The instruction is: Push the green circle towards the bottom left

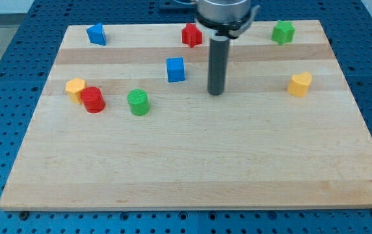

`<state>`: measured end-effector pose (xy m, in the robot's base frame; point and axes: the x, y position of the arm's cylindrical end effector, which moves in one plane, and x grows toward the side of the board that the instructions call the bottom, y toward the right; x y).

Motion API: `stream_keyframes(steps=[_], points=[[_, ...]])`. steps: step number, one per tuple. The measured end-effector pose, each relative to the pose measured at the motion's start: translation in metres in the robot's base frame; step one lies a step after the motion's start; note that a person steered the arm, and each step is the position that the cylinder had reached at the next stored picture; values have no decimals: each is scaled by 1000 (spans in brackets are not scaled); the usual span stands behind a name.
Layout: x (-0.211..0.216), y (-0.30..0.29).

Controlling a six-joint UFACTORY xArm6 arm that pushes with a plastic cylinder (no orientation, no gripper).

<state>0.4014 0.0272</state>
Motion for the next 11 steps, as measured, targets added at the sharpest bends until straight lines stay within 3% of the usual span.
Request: stream_keyframes(steps=[2, 5, 11], points=[[-3, -77], [3, -120], [88, -187]])
